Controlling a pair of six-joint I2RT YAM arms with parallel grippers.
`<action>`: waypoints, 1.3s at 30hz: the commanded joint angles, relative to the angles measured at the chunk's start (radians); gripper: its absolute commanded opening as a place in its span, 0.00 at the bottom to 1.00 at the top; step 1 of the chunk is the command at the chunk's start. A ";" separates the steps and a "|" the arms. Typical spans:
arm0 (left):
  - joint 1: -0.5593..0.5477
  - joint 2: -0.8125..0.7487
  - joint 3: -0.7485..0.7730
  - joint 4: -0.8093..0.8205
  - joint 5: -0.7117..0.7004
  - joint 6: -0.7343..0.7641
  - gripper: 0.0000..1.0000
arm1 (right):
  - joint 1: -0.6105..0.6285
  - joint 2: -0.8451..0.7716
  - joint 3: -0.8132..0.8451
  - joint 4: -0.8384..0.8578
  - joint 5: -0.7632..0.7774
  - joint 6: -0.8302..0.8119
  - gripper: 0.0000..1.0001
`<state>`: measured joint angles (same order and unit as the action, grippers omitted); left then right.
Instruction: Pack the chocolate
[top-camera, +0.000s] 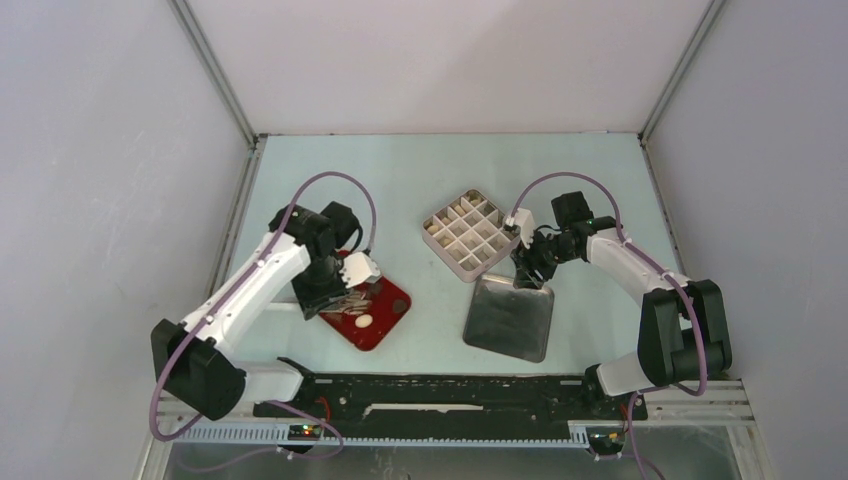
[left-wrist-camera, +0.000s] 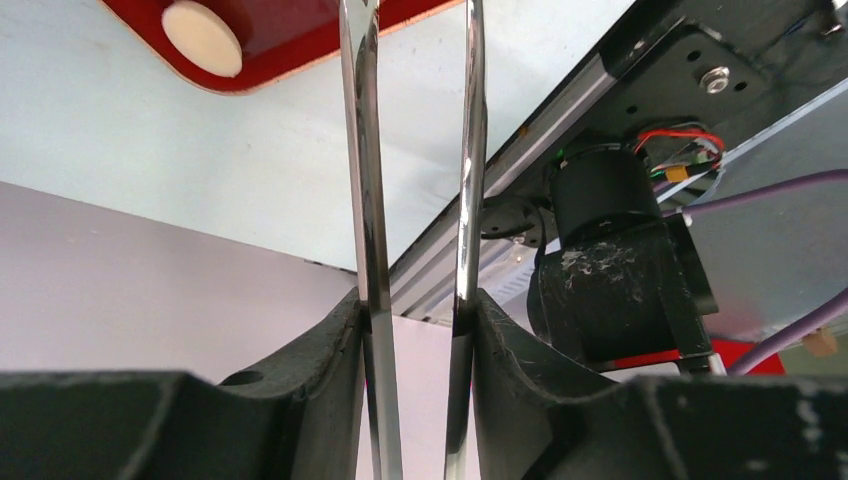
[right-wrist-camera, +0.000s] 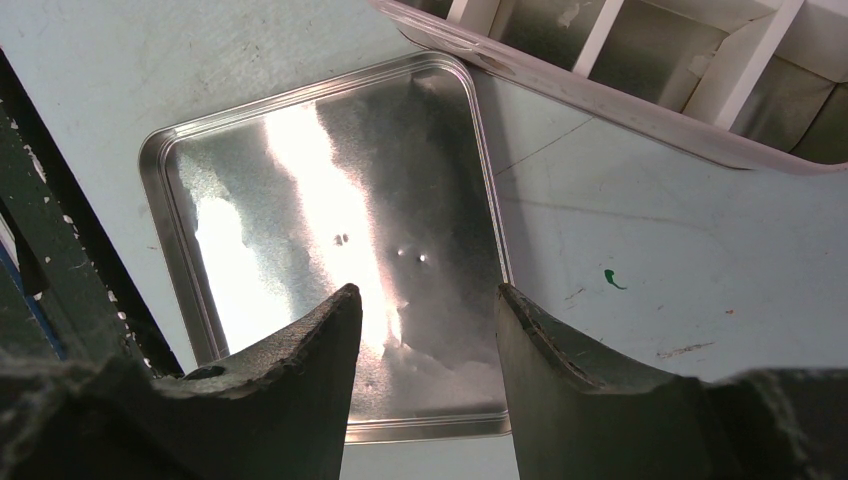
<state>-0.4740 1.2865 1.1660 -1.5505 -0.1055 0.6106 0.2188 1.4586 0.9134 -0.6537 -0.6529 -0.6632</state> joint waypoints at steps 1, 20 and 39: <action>-0.006 -0.007 0.098 -0.051 0.090 0.016 0.08 | 0.004 0.005 0.036 0.004 -0.001 -0.012 0.54; -0.055 0.187 0.258 0.360 0.283 -0.102 0.08 | -0.013 0.005 0.036 0.012 0.004 -0.001 0.54; -0.059 0.400 0.465 0.577 0.370 -0.232 0.08 | -0.024 0.003 0.036 0.018 0.011 0.004 0.54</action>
<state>-0.5255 1.6474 1.5261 -1.0534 0.2161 0.4286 0.1978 1.4605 0.9134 -0.6521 -0.6460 -0.6621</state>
